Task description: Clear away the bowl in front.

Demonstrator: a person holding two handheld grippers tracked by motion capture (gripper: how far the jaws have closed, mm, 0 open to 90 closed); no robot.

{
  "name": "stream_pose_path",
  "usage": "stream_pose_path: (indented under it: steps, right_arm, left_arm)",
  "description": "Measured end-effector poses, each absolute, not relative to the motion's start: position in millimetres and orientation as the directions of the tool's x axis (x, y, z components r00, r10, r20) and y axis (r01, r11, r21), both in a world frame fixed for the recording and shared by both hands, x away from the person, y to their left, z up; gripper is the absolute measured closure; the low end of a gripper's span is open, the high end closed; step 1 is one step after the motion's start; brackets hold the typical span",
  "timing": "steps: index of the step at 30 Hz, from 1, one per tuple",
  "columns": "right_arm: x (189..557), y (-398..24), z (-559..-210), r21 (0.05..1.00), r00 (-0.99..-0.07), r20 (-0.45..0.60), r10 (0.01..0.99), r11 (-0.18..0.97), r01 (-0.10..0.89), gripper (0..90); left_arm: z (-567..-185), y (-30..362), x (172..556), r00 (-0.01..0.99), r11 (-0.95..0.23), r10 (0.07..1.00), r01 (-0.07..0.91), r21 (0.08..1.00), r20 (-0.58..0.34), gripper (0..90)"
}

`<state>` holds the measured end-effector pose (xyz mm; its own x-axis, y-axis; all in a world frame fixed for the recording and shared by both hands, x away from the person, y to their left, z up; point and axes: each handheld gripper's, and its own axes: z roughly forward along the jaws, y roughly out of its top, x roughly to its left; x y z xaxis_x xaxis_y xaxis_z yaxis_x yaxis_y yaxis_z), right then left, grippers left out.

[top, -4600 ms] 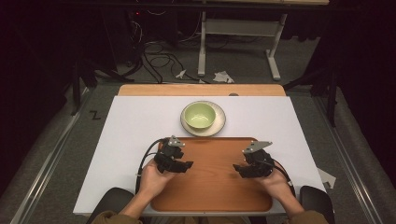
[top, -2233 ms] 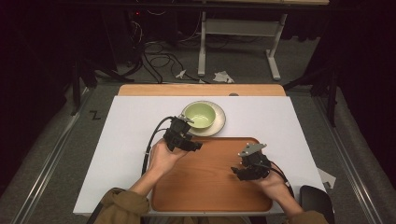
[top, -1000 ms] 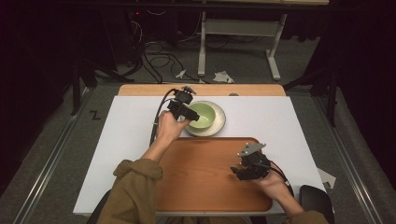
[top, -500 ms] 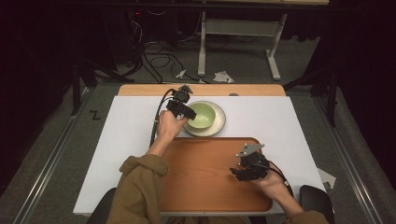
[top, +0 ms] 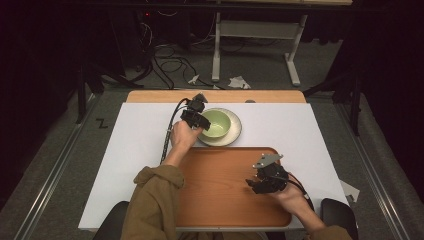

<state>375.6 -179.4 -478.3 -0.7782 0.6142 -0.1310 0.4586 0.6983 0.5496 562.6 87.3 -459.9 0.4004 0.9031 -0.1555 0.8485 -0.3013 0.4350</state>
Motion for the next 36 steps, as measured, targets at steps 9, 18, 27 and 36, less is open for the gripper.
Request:
stream_pose_path:
  steps: [9,18,27,36]
  right_arm:
    - [374.3,-178.9,-477.2,0.553,-0.788,-0.151,0.597,0.711,0.433,38.5]
    - [373.3,-177.1,-478.5,0.553,-0.788,-0.156,0.595,0.714,0.430,38.4]
    - [372.4,-175.1,-478.8,0.554,-0.784,-0.163,0.599,0.713,0.430,38.3]
    - [372.2,-174.8,-479.6,0.546,-0.791,-0.174,0.587,0.725,0.419,38.3]
  left_arm:
    - [-462.2,90.1,564.0,0.382,-0.275,0.909,0.851,0.448,-0.166,63.1]
    - [-463.6,88.8,564.4,0.387,-0.275,0.903,0.853,0.443,-0.185,71.8]
    - [-464.1,89.4,566.1,0.385,-0.263,0.897,0.860,0.436,-0.218,77.4]
    - [-465.3,89.1,567.8,0.373,-0.233,0.890,0.867,0.440,-0.264,82.8]
